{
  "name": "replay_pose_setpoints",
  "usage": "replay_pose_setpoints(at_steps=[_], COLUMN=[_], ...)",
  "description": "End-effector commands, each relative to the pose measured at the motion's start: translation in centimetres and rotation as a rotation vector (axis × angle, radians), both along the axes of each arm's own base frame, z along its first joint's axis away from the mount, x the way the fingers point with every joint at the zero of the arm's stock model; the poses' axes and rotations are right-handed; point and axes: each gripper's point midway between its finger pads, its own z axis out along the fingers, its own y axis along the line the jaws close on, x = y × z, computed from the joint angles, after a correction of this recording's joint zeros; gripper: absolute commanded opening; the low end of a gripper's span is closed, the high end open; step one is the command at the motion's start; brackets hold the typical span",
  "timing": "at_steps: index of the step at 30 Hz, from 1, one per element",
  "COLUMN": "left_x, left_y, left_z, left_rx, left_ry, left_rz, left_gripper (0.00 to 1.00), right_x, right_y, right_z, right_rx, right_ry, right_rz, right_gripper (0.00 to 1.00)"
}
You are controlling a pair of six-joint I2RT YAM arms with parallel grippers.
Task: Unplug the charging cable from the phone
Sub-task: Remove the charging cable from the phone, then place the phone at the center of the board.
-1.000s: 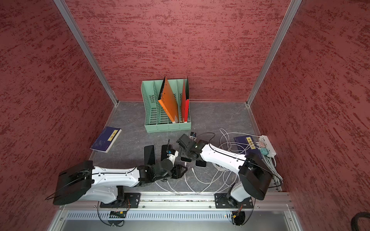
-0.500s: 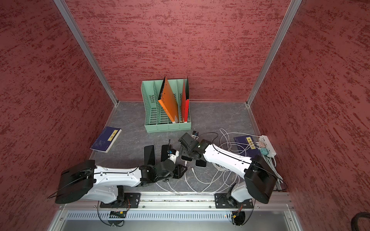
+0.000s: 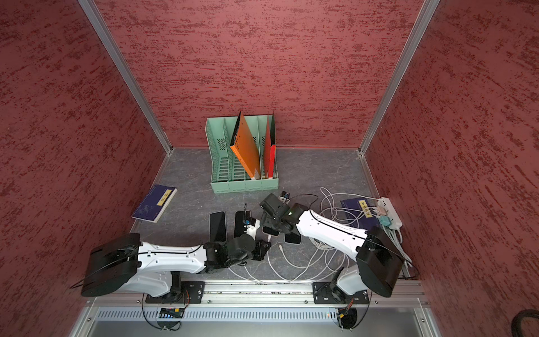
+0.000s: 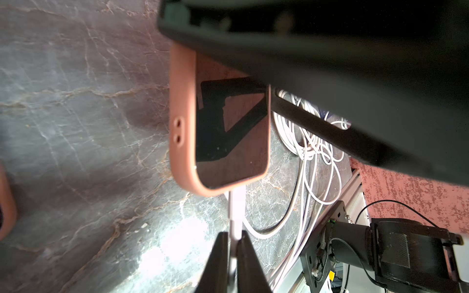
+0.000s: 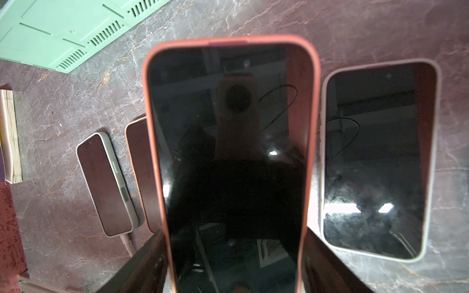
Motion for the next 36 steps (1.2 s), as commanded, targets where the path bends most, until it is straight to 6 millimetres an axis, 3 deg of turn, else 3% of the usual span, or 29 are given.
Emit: replay_pose_setpoints(at_steps=[1,4,17,21,24,28,32,36], left_x=[0.1,0.2,-0.9,-1.0,-1.0,-1.4,-1.6,-0.7], left_y=[-0.6,-0.4,-1.8,-1.6,-1.1,0.1,2.1,5.7], left_z=[1.1,1.1,1.7,2.2,3.4,5.4,6.9,9.2], left_rx=[-0.014,0.012,0.057,0.052,0.037,0.013,0.033,0.050], left_ry=[-0.028,-0.029,-0.081,-0.101,-0.134,-0.174,-0.211,-0.277], left_rz=[-0.005,0.005,-0.068,-0.070,-0.068,-0.076,-0.065,0.020], left_gripper=[0.07,0.00,0.00,0.00,0.29,0.55,0.62,0.69], right_x=[1.2,1.4,4.1,4.5,4.5,4.5,4.5,4.3], right_y=[1.0,0.8,-0.5,-1.2,-1.6,-1.8,-1.9,-1.6], right_z=[2.3,2.4,4.3,3.5,1.1,-2.0,-4.3,-6.0], right_rx=[0.069,0.068,0.097,0.022,-0.036,-0.096,-0.147,-0.182], right_ry=[-0.057,-0.062,-0.136,-0.114,-0.061,0.006,0.040,0.068], right_rz=[-0.011,-0.016,-0.043,-0.049,-0.035,-0.001,0.014,0.048], right_gripper=[0.22,0.22,0.24,0.23,0.24,0.25,0.25,0.25])
